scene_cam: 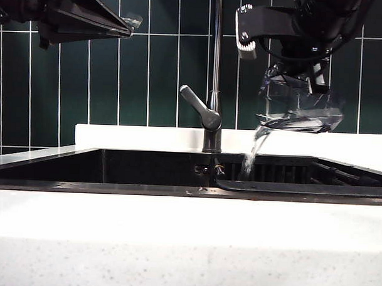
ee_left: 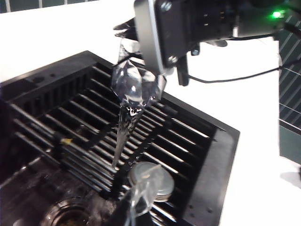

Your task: Pick up the mug next to the sink, go to the faucet to get some water, pour the water into the sink, and finally put the mug back to its place.

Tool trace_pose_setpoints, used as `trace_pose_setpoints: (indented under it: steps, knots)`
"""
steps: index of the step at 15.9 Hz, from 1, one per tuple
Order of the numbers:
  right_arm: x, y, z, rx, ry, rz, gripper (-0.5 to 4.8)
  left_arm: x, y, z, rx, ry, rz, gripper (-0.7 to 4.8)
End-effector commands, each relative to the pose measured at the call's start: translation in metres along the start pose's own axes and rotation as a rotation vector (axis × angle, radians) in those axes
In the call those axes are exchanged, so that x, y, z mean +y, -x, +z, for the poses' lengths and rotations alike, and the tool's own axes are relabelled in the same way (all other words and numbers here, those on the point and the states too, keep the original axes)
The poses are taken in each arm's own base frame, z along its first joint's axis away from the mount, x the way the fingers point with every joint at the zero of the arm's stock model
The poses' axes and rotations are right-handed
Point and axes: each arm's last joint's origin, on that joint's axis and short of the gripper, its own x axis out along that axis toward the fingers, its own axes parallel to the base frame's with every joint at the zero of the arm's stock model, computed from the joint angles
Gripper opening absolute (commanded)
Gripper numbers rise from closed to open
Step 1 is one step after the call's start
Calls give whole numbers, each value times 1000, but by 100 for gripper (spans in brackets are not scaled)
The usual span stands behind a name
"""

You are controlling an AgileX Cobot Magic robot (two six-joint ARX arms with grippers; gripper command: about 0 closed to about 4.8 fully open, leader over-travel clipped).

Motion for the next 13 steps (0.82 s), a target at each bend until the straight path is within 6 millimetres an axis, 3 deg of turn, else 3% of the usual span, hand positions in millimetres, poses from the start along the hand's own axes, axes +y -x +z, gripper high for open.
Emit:
trace_pose_setpoints:
  steps: [1, 5, 13]
  knots:
    - [-8, 3, 1, 19, 100, -49, -7, -1, 1, 1, -2, 2, -15, -6]
    - [-9, 4, 0, 64, 226, -56, -7, -1, 1, 1, -2, 1, -15, -5]
    - [-9, 14, 31, 39, 416, -130, -7, -1, 0, 1, -1, 3, -17, -5]
